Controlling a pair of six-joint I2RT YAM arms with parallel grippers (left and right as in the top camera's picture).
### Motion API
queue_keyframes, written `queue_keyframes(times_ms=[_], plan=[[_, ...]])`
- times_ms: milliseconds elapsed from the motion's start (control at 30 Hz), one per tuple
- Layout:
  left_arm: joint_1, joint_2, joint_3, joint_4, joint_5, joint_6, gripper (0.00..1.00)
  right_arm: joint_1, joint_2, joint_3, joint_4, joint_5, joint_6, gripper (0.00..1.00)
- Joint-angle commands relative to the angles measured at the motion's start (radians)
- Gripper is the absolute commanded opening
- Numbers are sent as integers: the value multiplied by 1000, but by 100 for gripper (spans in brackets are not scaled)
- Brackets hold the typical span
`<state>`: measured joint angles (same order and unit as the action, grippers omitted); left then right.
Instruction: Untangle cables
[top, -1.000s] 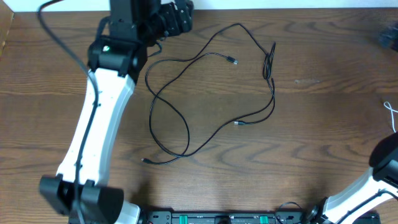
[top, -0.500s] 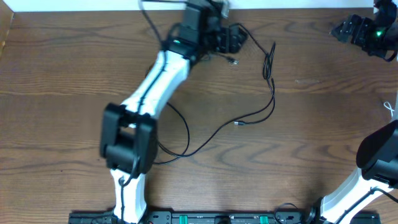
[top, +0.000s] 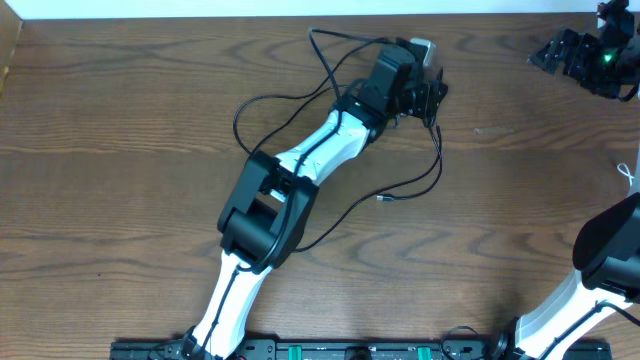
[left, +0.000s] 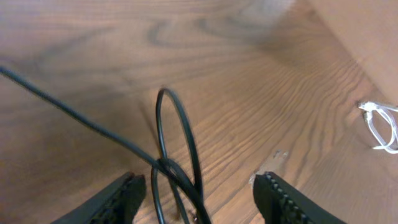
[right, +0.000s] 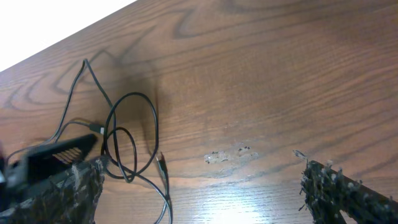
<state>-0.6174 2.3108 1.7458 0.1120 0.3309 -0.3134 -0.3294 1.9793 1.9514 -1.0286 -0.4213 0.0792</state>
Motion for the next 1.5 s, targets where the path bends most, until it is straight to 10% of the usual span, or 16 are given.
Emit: queue_keyframes(times_ms=[0,167,267,733,1467], plan=[[-6,37,6,3,-38,-6,55,4,-14,16,-10,0,-4,99],[-13,67,6,3,-76,-6,43,4,-14,16,-24,0,-6,99],[-15,71,6,-6,-111,-6,8,5,-14,16,-24,-2,-6,99],[150,-516,6,-188,54,50,7,133,-14,16,-19,-11,-43,99],[306,-904,7,133,-60,47,7,465,62,15,270,-214,-43,94]])
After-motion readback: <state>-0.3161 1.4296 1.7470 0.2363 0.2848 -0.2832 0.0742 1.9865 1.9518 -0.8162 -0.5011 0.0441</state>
